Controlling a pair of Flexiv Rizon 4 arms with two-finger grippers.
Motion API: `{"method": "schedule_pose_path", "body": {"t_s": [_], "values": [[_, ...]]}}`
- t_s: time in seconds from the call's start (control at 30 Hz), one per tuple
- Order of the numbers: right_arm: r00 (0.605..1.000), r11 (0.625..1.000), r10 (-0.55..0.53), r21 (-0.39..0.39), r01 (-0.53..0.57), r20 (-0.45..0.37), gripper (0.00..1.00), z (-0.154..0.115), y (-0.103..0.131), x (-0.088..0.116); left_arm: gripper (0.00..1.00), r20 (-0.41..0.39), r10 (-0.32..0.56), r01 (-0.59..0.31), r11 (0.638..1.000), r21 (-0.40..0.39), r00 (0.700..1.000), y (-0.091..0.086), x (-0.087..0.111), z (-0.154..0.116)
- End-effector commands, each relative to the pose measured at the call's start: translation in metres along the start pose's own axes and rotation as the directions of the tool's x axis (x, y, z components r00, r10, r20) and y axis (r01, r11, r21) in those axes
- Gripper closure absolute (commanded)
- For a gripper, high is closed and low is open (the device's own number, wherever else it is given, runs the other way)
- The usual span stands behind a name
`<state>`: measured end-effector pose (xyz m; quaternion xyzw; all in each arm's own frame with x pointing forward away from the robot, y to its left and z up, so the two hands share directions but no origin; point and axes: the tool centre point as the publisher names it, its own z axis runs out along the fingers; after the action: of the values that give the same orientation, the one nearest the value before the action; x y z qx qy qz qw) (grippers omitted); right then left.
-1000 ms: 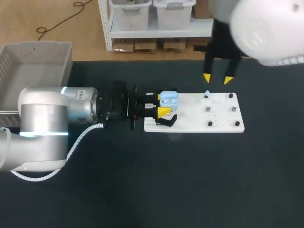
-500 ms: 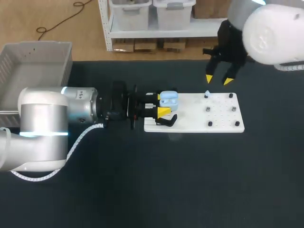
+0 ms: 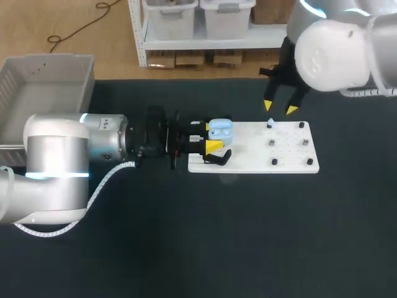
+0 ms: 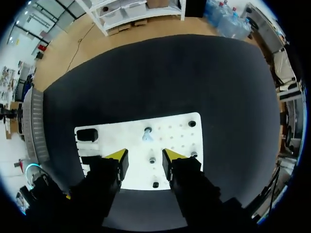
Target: Pick up each earbud case from the left stands, insert the matching earbuds, close the lid, and place the case in the box.
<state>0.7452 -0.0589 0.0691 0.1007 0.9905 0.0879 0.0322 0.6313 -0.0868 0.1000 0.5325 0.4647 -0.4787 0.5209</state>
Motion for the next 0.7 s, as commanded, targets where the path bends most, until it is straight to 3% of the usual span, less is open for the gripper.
{"method": "schedule_pose_path", "body": {"t_s": [0.03,0.7], "values": [[0.998,0.998,0.054,0.011,-0.054,0.016,0.54,0.004,0.002,0.004,1.0,0.013,0.003,-0.002,1.0,-0.004,1.0,-0.001,0.005,0.0],[0.956,0.955,0.293,0.06,-0.292,-0.012,0.57,0.043,0.004,0.005,1.0,0.013,0.003,-0.002,1.0,-0.004,1.0,-0.001,0.005,0.0]]}}
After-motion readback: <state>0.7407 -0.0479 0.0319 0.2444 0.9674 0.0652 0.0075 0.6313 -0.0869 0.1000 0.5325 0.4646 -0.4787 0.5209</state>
